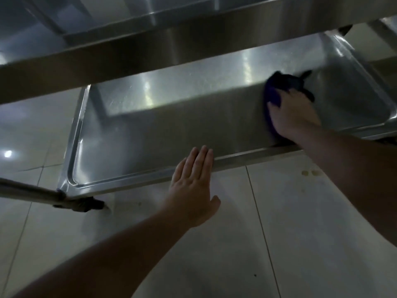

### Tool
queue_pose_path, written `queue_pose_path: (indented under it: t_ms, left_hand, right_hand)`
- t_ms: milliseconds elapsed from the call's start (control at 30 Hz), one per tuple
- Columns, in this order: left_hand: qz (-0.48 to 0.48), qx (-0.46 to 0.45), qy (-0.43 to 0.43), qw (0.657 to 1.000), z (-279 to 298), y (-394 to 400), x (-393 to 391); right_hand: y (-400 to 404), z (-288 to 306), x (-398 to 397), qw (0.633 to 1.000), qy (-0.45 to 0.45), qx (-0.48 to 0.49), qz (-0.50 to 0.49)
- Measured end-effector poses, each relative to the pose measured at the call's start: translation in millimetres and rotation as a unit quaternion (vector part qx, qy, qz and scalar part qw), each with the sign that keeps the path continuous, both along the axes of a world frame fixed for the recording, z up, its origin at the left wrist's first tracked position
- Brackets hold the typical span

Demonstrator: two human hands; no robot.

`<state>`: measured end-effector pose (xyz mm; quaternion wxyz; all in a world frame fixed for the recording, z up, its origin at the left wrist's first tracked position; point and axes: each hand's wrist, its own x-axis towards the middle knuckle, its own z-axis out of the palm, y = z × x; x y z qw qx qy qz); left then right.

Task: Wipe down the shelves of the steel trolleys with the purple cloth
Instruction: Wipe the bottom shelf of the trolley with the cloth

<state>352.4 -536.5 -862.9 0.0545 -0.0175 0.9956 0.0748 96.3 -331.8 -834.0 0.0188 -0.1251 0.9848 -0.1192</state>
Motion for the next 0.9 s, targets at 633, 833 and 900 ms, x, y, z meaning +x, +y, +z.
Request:
queue_pose_path:
  t_ms: [633,833,900]
  left_hand:
    - [0.240,0.071,0.010,0.968,32,-207,57]
    - [0.264,0.056,0.039,0.962,16,-212,53]
    - [0.261,0.045,0.033,0.964,16,-210,52]
  right_hand:
    - [-94,8,75,0.989,0.004,0.019,0.145]
    - [-69,8,56,0.993,-0.040,0.049,-0.101]
    - [-114,7,68,0.988,-0.063,0.036,-0.133]
